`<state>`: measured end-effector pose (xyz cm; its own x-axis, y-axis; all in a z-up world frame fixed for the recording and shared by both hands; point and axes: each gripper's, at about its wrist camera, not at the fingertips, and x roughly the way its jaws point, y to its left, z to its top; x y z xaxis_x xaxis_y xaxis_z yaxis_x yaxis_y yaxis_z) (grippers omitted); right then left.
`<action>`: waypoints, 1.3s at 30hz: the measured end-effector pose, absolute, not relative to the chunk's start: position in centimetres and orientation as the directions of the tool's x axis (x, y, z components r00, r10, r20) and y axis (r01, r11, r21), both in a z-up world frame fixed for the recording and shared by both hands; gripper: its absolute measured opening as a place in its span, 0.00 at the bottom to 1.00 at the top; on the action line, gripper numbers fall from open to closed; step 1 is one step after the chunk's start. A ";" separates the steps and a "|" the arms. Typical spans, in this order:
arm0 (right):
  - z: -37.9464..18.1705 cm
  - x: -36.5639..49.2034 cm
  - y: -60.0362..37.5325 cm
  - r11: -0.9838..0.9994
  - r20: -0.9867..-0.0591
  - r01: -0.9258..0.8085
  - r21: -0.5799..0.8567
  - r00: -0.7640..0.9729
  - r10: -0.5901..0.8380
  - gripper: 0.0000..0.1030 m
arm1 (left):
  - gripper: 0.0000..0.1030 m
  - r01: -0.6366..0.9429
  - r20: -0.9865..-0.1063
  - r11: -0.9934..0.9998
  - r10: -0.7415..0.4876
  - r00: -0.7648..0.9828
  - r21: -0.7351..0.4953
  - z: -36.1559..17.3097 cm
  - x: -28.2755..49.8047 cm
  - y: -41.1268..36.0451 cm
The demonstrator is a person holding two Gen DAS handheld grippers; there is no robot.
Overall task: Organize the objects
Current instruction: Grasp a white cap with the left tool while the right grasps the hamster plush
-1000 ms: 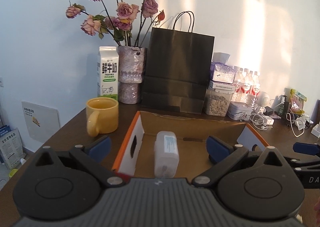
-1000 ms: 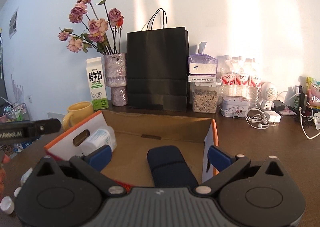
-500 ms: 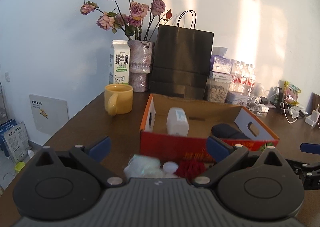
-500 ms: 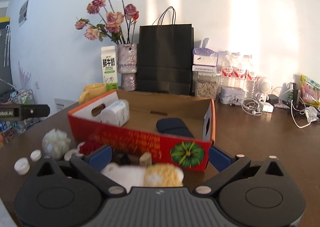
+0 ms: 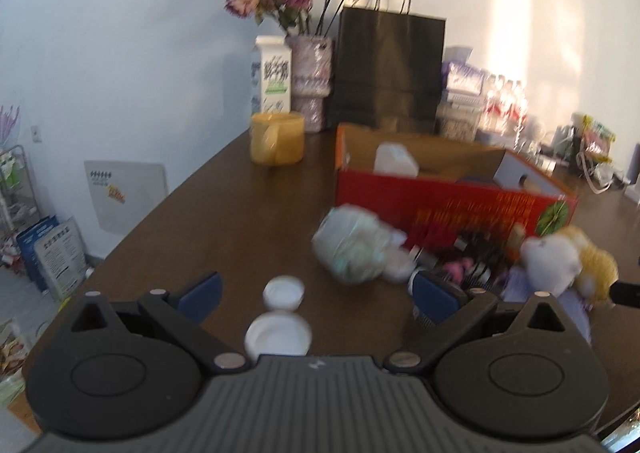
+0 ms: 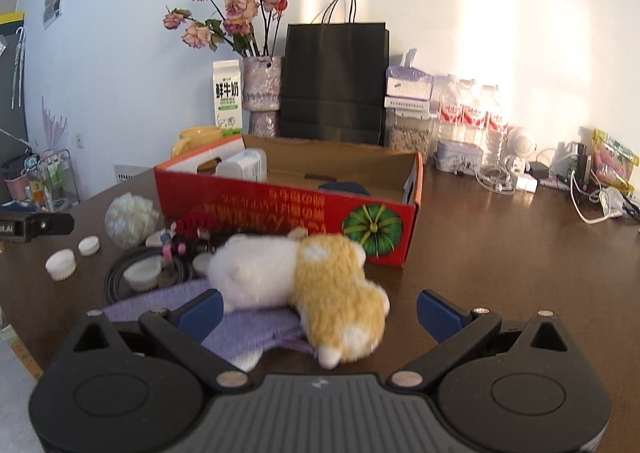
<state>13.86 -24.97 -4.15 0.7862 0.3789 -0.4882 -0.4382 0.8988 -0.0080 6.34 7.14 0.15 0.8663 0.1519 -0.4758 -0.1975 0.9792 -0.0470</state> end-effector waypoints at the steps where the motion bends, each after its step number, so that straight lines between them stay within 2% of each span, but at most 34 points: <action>1: -4.5 13.7 -25.1 0.898 -0.497 -0.439 -0.007 0.781 0.378 1.00 | 1.00 -0.204 -0.482 0.978 0.157 0.862 -0.046 -0.3 6.0 7.3; 9: -6.5 13.2 -26.3 0.905 -0.537 -0.426 0.013 0.760 0.366 1.00 | 1.00 -0.247 -0.539 0.969 0.191 0.820 -0.033 -2.9 6.4 8.2; 12: -6.6 13.5 -26.5 0.908 -0.537 -0.418 0.018 0.762 0.362 1.00 | 0.91 -0.275 -0.548 0.961 0.208 0.810 -0.042 -3.5 7.2 8.8; 15: -6.7 13.9 -26.4 0.909 -0.537 -0.416 0.019 0.762 0.361 1.00 | 0.58 -0.285 -0.544 0.958 0.218 0.810 -0.039 -3.8 7.6 9.2; 16: -6.7 14.1 -26.4 0.909 -0.538 -0.417 0.019 0.762 0.361 1.00 | 0.40 -0.274 -0.540 0.960 0.205 0.816 -0.049 -3.8 7.5 9.3; 18: -6.8 14.3 -26.4 0.909 -0.538 -0.417 0.020 0.761 0.361 1.00 | 0.39 -0.259 -0.535 0.962 0.175 0.826 -0.085 -3.7 7.4 9.6; 28: -6.8 17.1 -25.9 0.899 -0.544 -0.438 0.011 0.751 0.373 1.00 | 0.39 -0.229 -0.500 0.971 0.162 0.851 -0.074 -2.9 7.5 8.6; 39: -6.9 20.3 -25.2 0.871 -0.572 -0.492 -0.005 0.716 0.401 1.00 | 0.39 -0.198 -0.499 0.977 0.131 0.856 -0.084 -2.6 8.4 7.3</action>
